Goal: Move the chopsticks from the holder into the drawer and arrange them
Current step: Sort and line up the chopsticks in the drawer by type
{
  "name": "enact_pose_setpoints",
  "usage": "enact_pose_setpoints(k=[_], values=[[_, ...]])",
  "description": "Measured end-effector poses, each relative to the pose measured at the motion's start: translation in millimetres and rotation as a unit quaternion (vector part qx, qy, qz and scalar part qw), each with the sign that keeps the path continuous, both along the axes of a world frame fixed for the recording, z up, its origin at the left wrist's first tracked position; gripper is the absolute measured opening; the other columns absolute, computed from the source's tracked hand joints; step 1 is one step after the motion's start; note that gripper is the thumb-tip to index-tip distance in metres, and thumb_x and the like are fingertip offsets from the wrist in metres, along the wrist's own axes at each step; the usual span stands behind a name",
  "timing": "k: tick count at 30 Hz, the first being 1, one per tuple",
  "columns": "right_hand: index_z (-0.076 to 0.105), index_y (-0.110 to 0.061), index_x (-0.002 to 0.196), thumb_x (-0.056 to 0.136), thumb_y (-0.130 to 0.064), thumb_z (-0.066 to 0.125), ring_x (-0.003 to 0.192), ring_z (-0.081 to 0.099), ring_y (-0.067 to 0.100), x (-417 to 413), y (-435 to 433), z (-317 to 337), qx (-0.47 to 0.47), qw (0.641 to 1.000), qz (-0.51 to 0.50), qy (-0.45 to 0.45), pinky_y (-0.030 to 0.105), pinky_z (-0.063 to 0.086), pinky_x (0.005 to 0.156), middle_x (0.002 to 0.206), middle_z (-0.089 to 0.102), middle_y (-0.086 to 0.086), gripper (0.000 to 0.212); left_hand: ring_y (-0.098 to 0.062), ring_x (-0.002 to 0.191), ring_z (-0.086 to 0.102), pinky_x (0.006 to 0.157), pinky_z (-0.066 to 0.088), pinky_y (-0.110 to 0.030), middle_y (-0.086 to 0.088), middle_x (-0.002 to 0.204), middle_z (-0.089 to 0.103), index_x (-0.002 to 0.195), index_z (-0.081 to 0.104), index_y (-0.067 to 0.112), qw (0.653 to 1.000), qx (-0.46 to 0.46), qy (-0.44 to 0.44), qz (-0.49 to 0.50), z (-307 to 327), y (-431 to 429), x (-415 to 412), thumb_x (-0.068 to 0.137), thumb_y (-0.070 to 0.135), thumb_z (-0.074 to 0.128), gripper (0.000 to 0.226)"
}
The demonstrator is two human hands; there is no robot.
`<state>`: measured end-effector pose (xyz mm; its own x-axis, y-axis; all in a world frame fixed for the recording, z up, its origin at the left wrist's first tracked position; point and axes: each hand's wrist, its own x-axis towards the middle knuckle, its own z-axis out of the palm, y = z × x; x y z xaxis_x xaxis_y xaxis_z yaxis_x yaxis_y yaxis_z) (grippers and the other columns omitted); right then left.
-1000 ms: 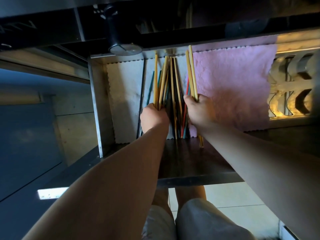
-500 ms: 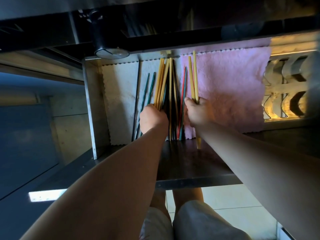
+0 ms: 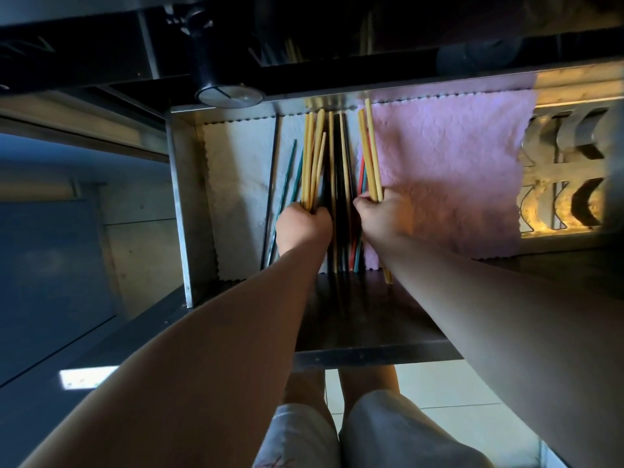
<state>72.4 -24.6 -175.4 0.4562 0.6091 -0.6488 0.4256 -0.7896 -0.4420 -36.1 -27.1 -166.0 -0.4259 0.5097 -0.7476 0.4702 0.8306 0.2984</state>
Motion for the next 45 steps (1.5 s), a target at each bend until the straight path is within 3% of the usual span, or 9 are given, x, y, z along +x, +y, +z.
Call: enact_pose_setpoints(k=[4,7,14,19,23,28,32,38,45], values=[[0.072,-0.008,0.102,0.088,-0.028,0.062,0.087,0.067,0.027,-2,3,-1,-0.004,1.0,-0.013,-0.011,0.026,0.05,0.071,0.094,0.072,0.011,0.026,-0.028,0.081,0.06,0.067,0.041,-0.028,-0.009,0.092,0.064,0.101,0.064,0.007,0.999,0.031,-0.024,-0.005,2,1,0,0.087,0.023,0.053,0.023],[0.07,-0.007,0.102,0.089,-0.026,0.061,0.088,0.066,0.026,-2,3,2,-0.004,1.0,-0.008,-0.011,0.022,0.042,0.068,0.091,0.07,0.009,0.026,-0.032,0.093,0.062,0.073,0.045,-0.031,-0.012,0.101,0.066,0.106,0.062,0.007,0.998,0.048,-0.027,0.007,1,4,8,0.09,0.023,0.053,0.025],[0.069,-0.003,0.095,0.089,-0.026,0.063,0.077,0.061,0.023,11,1,9,-0.02,1.0,-0.005,-0.016,0.021,0.035,0.061,0.08,0.062,0.007,0.025,-0.029,0.083,0.065,0.066,0.045,-0.028,-0.005,0.083,0.064,0.091,0.064,0.014,0.998,0.035,-0.029,0.033,-9,4,17,0.084,0.028,0.066,0.016],[0.07,-0.008,0.106,0.09,-0.028,0.06,0.089,0.064,0.027,8,1,11,-0.021,1.0,0.01,-0.022,0.018,0.034,0.064,0.097,0.071,0.013,0.028,-0.029,0.083,0.066,0.071,0.054,-0.033,-0.008,0.09,0.07,0.097,0.068,0.013,0.999,0.029,-0.012,0.016,-13,2,17,0.081,0.031,0.069,0.024],[0.071,-0.011,0.106,0.092,-0.027,0.058,0.076,0.06,0.021,4,0,7,-0.015,1.0,0.018,-0.001,0.014,0.033,0.058,0.092,0.071,0.011,0.025,-0.029,0.077,0.061,0.064,0.044,-0.03,-0.006,0.086,0.065,0.096,0.065,0.01,0.999,0.025,-0.007,-0.018,-12,4,19,0.082,0.027,0.065,0.022],[0.07,-0.009,0.105,0.092,-0.027,0.057,0.08,0.063,0.024,1,-1,4,0.001,1.0,0.026,-0.009,0.02,0.038,0.066,0.093,0.071,0.012,0.026,-0.032,0.079,0.064,0.069,0.055,-0.035,-0.012,0.09,0.067,0.097,0.064,0.008,0.999,0.014,-0.028,-0.023,-7,9,23,0.076,0.029,0.065,0.03],[0.072,-0.012,0.104,0.087,-0.021,0.062,0.076,0.06,0.019,-4,3,5,-0.002,1.0,0.02,-0.001,0.017,0.035,0.057,0.095,0.073,0.01,0.021,-0.03,0.075,0.061,0.063,0.042,-0.027,-0.009,0.084,0.065,0.096,0.066,0.006,0.999,0.028,-0.031,-0.016,-3,7,10,0.079,0.03,0.064,0.029],[0.065,-0.018,0.115,0.079,-0.038,0.06,0.099,0.066,0.031,-20,4,-3,-0.042,0.998,0.035,-0.026,0.038,0.055,0.086,0.106,0.071,0.009,0.042,-0.029,0.077,0.054,0.066,0.038,-0.027,-0.008,0.082,0.059,0.093,0.061,0.007,0.997,0.028,-0.054,-0.053,7,7,-18,0.09,0.026,0.051,0.021],[0.058,-0.017,0.124,0.087,-0.032,0.059,0.102,0.064,0.031,-21,7,-2,-0.024,0.997,0.051,-0.055,0.037,0.052,0.087,0.109,0.068,0.012,0.041,-0.019,0.06,0.056,0.056,0.047,-0.03,-0.001,0.07,0.057,0.081,0.053,0.016,0.993,0.036,-0.113,0.009,8,1,-38,0.09,0.022,0.045,0.013]])
